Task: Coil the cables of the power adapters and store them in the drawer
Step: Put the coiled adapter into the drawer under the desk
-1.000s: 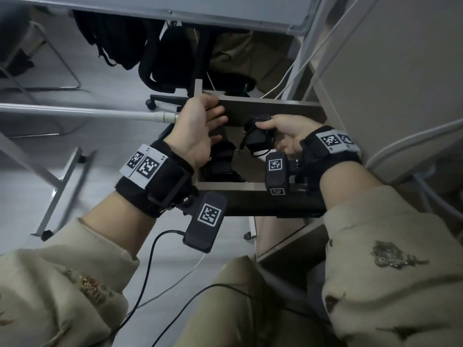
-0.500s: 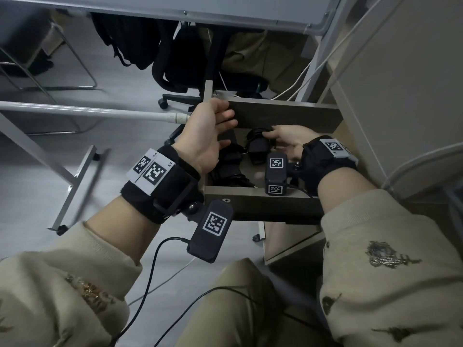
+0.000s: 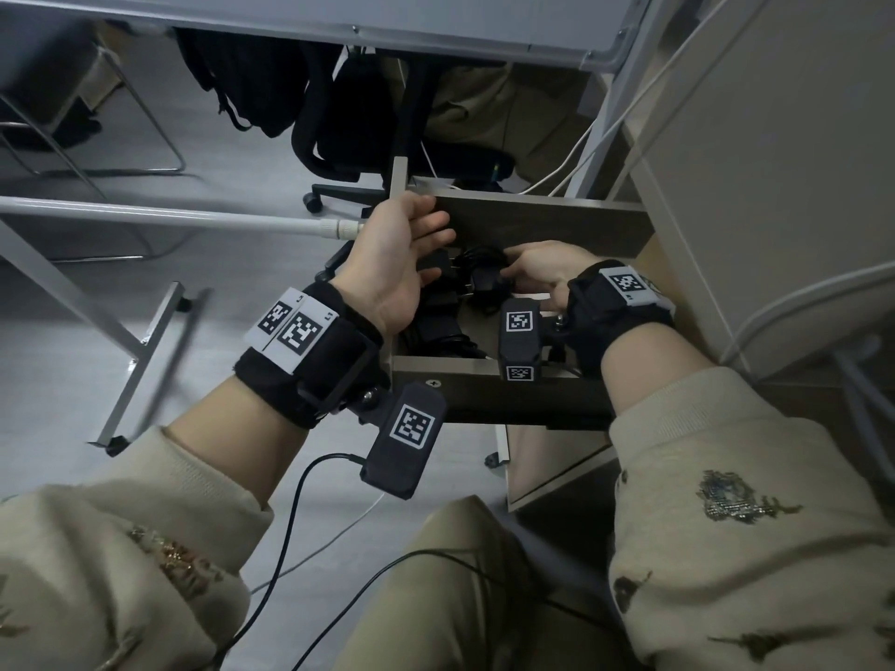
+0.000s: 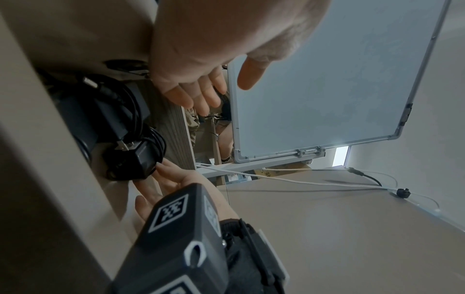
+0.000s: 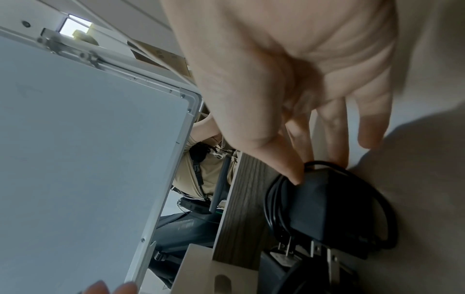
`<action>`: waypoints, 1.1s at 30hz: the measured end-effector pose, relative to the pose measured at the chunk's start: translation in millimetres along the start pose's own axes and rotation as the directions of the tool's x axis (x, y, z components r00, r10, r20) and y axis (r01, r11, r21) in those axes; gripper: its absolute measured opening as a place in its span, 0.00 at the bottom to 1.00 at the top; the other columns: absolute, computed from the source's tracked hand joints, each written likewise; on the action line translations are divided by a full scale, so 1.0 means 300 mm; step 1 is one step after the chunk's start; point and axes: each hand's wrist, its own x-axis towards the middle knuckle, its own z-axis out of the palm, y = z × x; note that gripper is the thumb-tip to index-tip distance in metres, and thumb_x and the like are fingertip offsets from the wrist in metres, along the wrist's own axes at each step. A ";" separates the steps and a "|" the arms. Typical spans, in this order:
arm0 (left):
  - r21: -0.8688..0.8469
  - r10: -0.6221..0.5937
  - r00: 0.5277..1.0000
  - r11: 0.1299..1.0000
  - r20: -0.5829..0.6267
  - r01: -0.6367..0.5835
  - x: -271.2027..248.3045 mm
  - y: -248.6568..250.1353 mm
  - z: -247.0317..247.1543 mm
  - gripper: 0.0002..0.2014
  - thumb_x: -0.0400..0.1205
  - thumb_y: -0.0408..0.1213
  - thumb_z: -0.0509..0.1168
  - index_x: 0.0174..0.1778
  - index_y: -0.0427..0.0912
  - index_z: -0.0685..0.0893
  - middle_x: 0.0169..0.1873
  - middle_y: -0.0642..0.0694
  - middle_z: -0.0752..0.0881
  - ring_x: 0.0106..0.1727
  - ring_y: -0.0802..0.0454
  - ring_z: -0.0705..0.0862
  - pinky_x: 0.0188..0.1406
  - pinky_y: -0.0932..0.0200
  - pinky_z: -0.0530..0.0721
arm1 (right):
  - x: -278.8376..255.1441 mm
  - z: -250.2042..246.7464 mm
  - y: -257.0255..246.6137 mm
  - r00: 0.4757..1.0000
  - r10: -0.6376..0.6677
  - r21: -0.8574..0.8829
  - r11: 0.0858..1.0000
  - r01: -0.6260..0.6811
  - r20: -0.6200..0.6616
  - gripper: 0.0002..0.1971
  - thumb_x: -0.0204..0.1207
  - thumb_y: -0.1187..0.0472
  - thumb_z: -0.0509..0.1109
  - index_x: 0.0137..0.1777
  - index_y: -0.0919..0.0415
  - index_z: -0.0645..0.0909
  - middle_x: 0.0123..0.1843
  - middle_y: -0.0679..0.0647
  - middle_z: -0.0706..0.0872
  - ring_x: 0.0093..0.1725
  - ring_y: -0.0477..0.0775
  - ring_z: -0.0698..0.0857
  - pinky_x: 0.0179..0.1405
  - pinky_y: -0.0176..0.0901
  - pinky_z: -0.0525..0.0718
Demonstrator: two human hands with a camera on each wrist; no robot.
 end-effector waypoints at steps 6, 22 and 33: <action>0.003 0.001 1.000 1.000 -0.003 -0.001 -0.006 -0.003 0.002 0.10 0.87 0.37 0.56 0.58 0.46 0.81 0.55 0.49 0.87 0.57 0.54 0.85 0.45 0.55 0.73 | -0.037 0.001 -0.030 0.998 0.066 0.030 0.997 -0.065 -0.019 0.12 0.81 0.63 0.66 0.63 0.55 0.80 0.71 0.58 0.82 0.68 0.59 0.82 0.62 0.59 0.84; -0.036 0.037 0.989 0.999 0.142 -0.033 -0.225 0.028 0.052 0.10 0.86 0.39 0.56 0.42 0.48 0.80 0.29 0.56 0.83 0.35 0.57 0.83 0.37 0.58 0.73 | -0.484 -0.011 -0.121 0.976 -0.138 0.227 0.958 0.175 -0.170 0.08 0.82 0.60 0.67 0.59 0.58 0.81 0.45 0.47 0.87 0.44 0.47 0.83 0.44 0.41 0.79; -0.046 0.093 0.906 0.996 0.413 -0.081 -0.561 -0.042 0.162 0.13 0.80 0.35 0.55 0.29 0.47 0.76 0.22 0.54 0.75 0.24 0.55 0.74 0.30 0.60 0.72 | -1.013 0.026 0.042 0.891 -0.317 0.361 0.830 0.426 -0.323 0.10 0.81 0.69 0.61 0.50 0.58 0.83 0.26 0.46 0.83 0.24 0.43 0.81 0.29 0.32 0.80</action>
